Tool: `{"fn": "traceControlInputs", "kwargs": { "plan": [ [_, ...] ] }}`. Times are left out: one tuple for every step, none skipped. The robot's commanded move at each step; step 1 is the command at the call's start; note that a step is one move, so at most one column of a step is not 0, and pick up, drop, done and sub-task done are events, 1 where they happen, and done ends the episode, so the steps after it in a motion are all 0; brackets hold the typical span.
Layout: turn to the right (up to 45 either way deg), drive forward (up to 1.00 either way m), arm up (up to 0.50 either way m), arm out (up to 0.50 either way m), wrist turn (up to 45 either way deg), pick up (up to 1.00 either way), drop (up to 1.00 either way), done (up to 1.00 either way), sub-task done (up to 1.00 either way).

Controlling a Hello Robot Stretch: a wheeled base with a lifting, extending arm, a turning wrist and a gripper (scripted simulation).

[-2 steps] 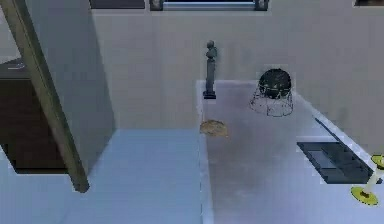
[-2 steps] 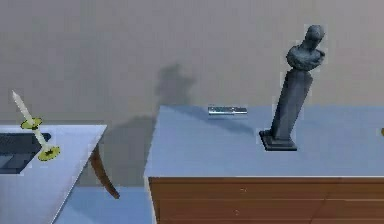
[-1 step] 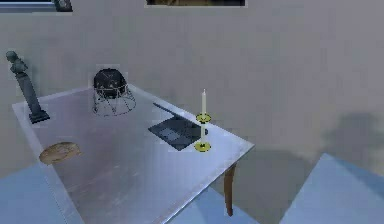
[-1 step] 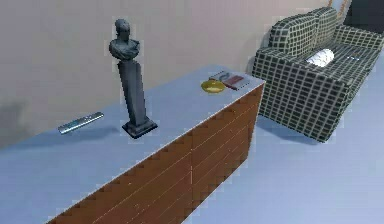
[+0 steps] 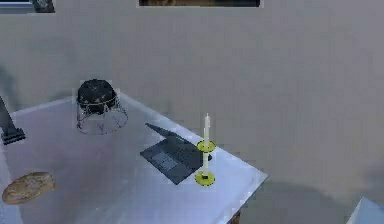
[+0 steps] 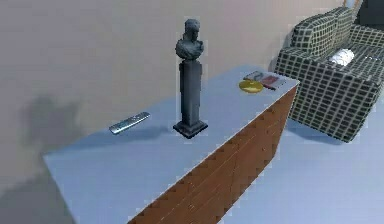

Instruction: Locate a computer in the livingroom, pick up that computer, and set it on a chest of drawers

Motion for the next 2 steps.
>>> {"fn": "traceControlInputs", "kwargs": {
  "plan": [
    [-45.0,0.00,0.00,0.00,0.0,0.00,0.00,0.00,0.00],
    [-45.0,0.00,0.00,0.00,0.0,0.00,0.00,0.00,0.00]
  ]
}}
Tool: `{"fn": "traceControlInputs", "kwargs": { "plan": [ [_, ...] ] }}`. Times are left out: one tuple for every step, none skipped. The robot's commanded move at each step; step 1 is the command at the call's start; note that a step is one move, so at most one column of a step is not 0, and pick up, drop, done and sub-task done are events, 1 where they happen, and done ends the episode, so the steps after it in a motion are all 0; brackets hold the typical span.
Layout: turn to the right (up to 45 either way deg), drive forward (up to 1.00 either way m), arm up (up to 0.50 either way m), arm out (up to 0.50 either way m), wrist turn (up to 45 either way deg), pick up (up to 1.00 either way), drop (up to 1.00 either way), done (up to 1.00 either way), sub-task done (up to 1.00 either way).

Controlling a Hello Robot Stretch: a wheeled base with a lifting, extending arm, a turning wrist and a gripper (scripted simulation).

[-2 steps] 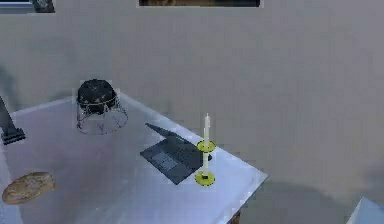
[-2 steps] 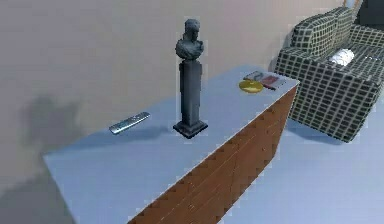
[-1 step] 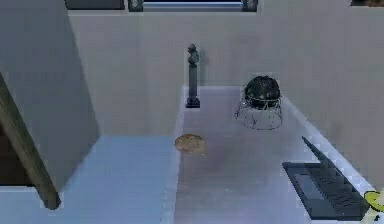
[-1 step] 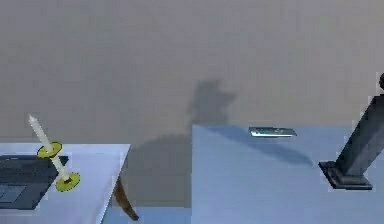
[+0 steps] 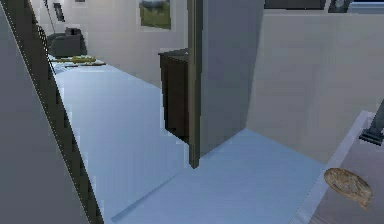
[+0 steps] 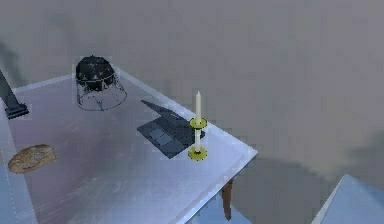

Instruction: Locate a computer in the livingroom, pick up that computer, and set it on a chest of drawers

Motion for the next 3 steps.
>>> {"fn": "traceControlInputs", "kwargs": {
  "plan": [
    [0.0,0.00,0.50,0.00,0.0,0.00,0.00,0.00,0.00],
    [0.0,0.00,0.26,0.00,0.0,0.00,0.00,0.00,0.00],
    [0.0,0.00,0.00,0.42,0.0,0.00,0.00,0.00,0.00]
  ]
}}
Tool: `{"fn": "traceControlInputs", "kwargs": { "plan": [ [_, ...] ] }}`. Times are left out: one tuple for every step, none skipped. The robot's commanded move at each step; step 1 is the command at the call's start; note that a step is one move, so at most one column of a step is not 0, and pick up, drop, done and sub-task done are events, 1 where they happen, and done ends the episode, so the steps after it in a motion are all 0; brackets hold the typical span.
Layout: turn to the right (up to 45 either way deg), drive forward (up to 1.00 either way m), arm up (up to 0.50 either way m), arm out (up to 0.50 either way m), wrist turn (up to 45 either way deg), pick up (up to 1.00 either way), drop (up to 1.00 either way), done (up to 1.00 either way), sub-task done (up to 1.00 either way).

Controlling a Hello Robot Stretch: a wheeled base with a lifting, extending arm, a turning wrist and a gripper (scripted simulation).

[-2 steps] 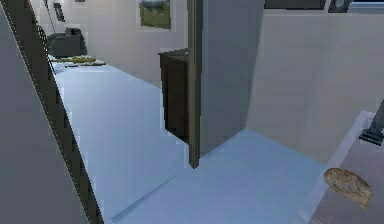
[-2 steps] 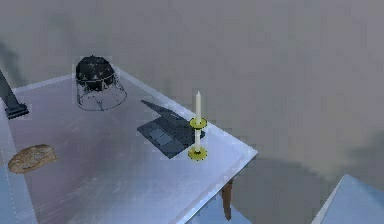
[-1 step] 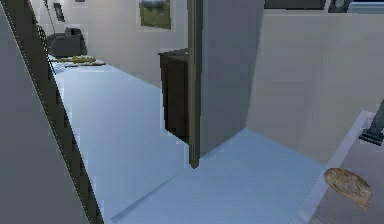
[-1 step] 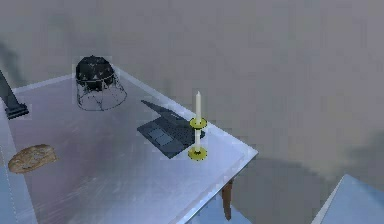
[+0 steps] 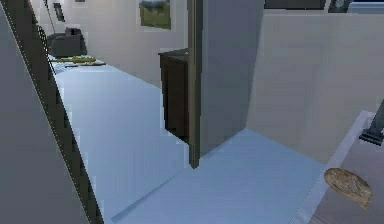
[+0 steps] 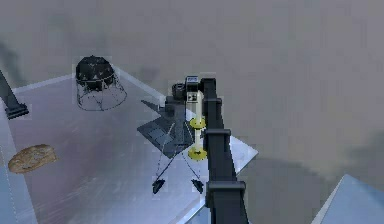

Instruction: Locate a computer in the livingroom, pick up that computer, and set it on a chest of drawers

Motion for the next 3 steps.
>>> {"fn": "traceControlInputs", "kwargs": {
  "plan": [
    [0.0,0.00,0.00,0.00,45.0,0.00,0.00,0.00,0.00],
    [0.0,0.00,0.00,0.00,45.0,0.00,0.00,0.00,0.00],
    [0.0,0.00,0.00,0.00,45.0,0.00,0.00,0.00,0.00]
  ]
}}
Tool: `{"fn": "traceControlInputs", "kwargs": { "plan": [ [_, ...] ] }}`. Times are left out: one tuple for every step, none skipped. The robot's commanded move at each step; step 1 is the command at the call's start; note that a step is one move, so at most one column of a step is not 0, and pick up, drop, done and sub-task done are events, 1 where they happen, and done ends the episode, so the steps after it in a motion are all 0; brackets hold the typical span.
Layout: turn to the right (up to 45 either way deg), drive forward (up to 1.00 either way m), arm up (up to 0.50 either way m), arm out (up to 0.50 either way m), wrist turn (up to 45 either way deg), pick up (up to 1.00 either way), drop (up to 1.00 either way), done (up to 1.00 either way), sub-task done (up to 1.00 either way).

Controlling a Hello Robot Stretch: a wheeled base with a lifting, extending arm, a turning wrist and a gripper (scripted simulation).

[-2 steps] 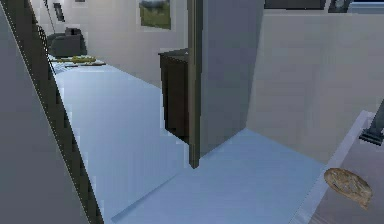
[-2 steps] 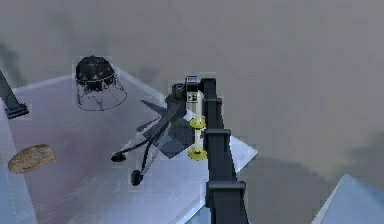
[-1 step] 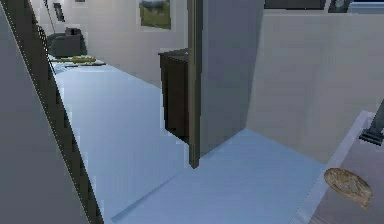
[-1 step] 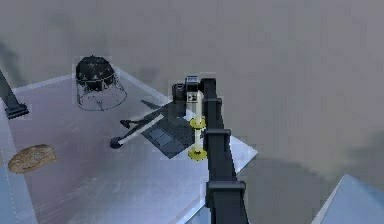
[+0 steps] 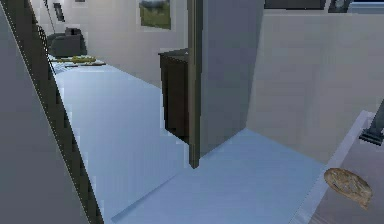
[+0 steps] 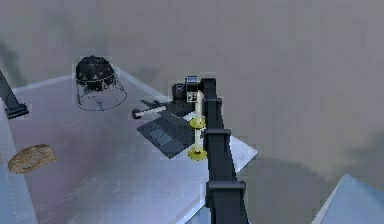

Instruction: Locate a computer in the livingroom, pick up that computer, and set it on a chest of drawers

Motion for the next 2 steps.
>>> {"fn": "traceControlInputs", "kwargs": {
  "plan": [
    [0.0,0.00,0.00,0.00,21.0,0.00,0.00,0.00,0.00],
    [0.0,0.00,-0.30,0.00,0.0,0.00,0.00,0.00,0.00]
  ]
}}
